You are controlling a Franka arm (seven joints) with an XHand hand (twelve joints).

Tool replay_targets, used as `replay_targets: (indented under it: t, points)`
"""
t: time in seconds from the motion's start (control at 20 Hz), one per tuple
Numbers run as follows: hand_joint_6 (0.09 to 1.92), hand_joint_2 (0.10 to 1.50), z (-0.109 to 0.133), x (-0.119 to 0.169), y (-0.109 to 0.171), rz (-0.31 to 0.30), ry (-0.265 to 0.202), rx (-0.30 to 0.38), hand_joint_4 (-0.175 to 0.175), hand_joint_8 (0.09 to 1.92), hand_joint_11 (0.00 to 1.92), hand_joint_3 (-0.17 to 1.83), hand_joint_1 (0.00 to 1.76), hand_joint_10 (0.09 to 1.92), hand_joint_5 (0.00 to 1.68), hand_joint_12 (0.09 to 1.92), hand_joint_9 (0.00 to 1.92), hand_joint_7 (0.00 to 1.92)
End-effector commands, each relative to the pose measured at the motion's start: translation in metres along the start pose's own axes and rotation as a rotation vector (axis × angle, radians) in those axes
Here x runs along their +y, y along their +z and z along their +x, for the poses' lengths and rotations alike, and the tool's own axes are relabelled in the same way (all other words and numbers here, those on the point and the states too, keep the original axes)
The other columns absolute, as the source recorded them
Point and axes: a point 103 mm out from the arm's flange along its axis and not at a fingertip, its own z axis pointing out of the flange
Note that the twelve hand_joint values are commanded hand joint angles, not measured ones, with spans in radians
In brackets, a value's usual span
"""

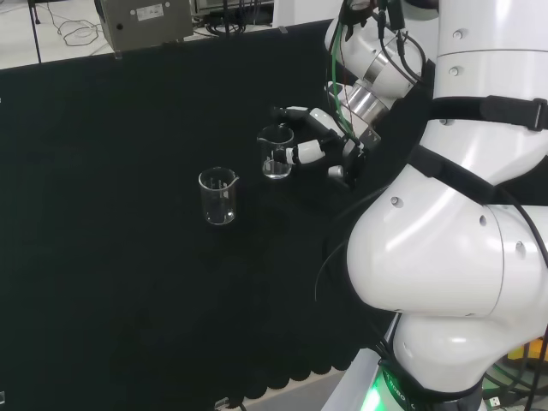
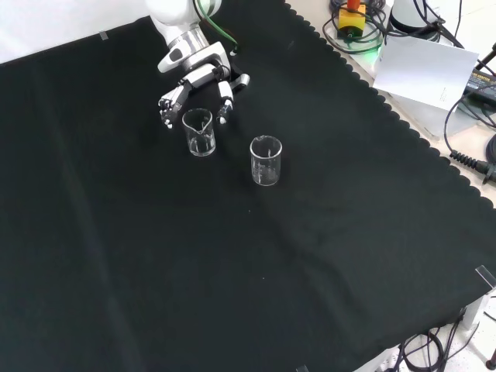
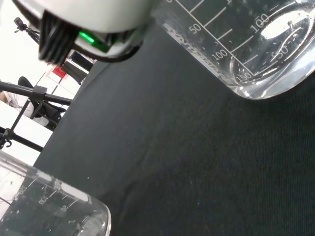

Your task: Pick up the beaker on the right.

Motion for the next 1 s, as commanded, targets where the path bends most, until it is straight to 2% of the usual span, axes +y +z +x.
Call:
replay_targets:
  t: [0.05, 0.15, 1.0]
  points:
    - [0.09, 0.49, -0.003, 0.005, 0.007, 0.001, 0.018, 0.041, -0.037, 0.68, 0.03, 0.63, 0.96, 0.62, 0.51, 1.37, 0.46, 0.31]
    - [0.10, 0.48, -0.004, 0.006, 0.009, -0.012, 0.027, 0.080, -0.040, 0.68, 0.04, 0.64, 0.96, 0.61, 0.51, 1.37, 0.47, 0.31]
    - [0.12, 0.48, -0.006, 0.013, 0.019, 0.001, 0.041, 0.096, -0.045, 0.69, 0.05, 0.66, 0.98, 0.60, 0.52, 1.37, 0.49, 0.33]
